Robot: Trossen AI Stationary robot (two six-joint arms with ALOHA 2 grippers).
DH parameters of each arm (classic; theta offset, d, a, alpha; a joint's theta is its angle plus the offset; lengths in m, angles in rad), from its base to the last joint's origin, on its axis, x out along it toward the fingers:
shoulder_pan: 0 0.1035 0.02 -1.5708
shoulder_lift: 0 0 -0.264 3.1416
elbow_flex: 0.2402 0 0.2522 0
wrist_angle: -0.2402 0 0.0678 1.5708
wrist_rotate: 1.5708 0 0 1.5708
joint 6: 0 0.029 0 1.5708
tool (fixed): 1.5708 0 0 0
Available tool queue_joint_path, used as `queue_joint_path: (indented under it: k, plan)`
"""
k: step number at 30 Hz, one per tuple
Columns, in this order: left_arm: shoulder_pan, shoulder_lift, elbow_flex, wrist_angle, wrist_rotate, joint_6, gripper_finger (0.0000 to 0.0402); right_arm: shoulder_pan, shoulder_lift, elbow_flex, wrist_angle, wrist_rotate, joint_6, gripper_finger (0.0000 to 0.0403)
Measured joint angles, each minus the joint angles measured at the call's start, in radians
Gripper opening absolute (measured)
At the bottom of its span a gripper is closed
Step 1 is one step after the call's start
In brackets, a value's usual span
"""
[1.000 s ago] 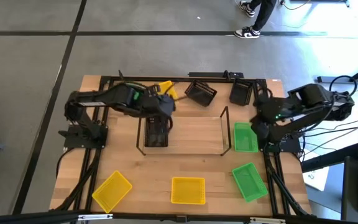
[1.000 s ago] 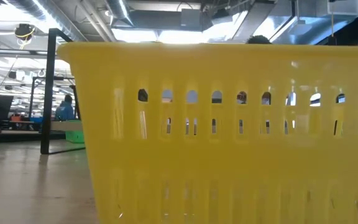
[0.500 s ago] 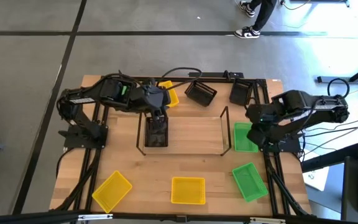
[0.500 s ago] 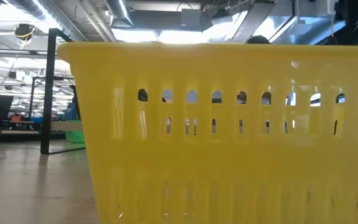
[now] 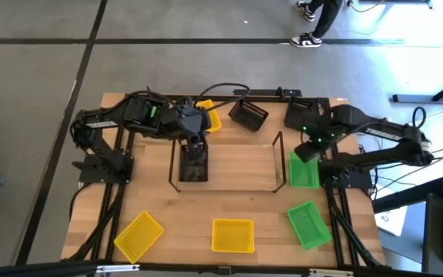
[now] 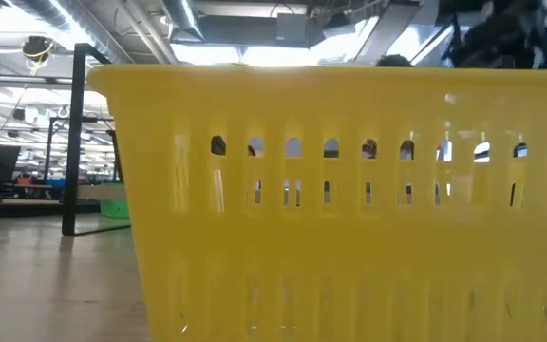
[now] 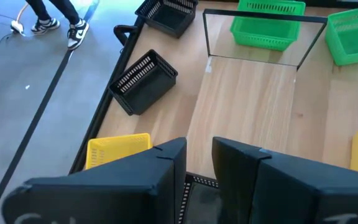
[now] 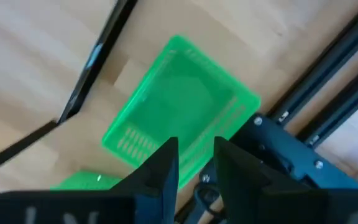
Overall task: Stack baskets on shelf by color
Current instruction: Put the top right green bin on the shelf
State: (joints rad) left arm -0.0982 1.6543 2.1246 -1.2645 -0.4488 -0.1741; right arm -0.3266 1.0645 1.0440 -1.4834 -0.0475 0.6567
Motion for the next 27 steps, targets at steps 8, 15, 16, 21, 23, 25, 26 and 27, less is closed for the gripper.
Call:
queue_joint_path:
  k: [8,15,16,21,23,25,26,27]
  plan:
    - [0.0,0.0,0.0,0.002,0.0,0.0,0.0069,-0.202,0.001,-0.152,0.204,-0.047,-0.217,0.01]
    - [0.0,0.0,0.0,0.002,0.0,0.0,0.0069,-0.263,0.033,-0.225,0.282,-0.059,-0.48,0.01]
    - [0.0,0.0,0.0,0.002,0.0,0.0,0.0069,-0.264,0.044,-0.231,0.291,-0.055,-0.509,0.01]
    - [0.0,0.001,0.0,0.002,0.0,-0.002,0.0069,-0.263,0.112,-0.255,0.31,-0.041,-0.615,0.01]
    - [0.0,0.001,0.0,0.002,0.0,-0.002,0.0069,-0.263,0.141,-0.263,0.311,-0.041,-0.632,0.01]
    - [0.0,0.001,0.0,0.002,0.001,-0.002,0.0069,-0.264,0.171,-0.264,0.314,-0.041,-0.635,0.01]
    - [0.0,0.001,0.0,0.002,0.001,-0.002,0.0069,-0.263,0.186,-0.264,0.315,-0.041,-0.636,0.01]
    - [0.0,0.001,0.0,0.002,0.001,-0.002,0.0069,-0.263,0.2,-0.263,0.318,-0.038,-0.638,0.01]
